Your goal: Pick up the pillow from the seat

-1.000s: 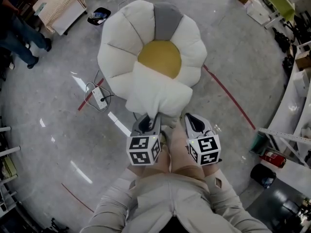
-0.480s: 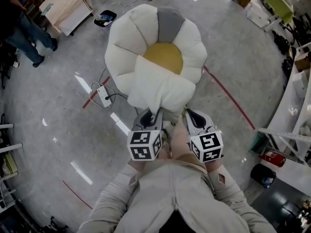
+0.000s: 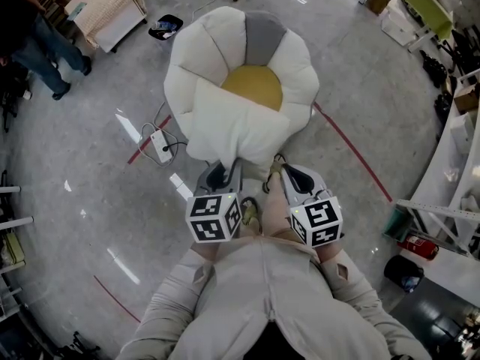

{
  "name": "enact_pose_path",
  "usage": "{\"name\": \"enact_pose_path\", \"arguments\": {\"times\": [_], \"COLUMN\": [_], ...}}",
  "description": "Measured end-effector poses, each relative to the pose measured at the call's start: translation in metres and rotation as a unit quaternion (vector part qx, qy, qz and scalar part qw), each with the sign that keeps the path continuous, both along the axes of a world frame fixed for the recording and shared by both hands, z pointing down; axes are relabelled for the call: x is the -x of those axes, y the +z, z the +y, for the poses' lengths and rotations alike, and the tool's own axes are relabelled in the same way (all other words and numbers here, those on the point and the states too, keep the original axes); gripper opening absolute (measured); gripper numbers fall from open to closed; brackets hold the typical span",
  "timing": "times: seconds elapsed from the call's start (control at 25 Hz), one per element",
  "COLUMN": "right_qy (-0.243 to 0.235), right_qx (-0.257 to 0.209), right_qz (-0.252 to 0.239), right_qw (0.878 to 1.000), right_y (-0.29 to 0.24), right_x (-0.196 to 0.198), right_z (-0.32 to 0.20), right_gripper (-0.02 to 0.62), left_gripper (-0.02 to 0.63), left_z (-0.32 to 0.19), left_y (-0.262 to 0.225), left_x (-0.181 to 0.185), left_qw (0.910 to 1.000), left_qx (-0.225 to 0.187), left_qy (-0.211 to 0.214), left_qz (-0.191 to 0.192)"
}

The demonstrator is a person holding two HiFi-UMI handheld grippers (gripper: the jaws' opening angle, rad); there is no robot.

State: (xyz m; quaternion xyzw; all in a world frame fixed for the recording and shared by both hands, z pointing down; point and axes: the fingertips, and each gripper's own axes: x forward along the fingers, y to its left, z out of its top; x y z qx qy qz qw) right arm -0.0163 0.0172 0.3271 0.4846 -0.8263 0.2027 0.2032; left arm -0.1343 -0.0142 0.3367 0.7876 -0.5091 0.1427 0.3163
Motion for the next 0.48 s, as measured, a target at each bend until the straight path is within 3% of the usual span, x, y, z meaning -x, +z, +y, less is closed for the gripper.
{"name": "enact_pose_path", "arguments": {"times": [0.48], "right_qy": [-0.013], "right_qx": [-0.012], "right_qz": [-0.001], "right_qw": [1.000], "right_y": [-0.0064], "right_x": [-0.0067], "right_z": [-0.0056], "right_gripper": [0.000], "left_gripper": [0.099], "left_z": [-0.0048], "left_y": [0.0015], "left_x": [0.0003], "left_qw": [0.9998], "left_qx": [0.003], "left_qy": [-0.017], "left_qz": [0.004]}}
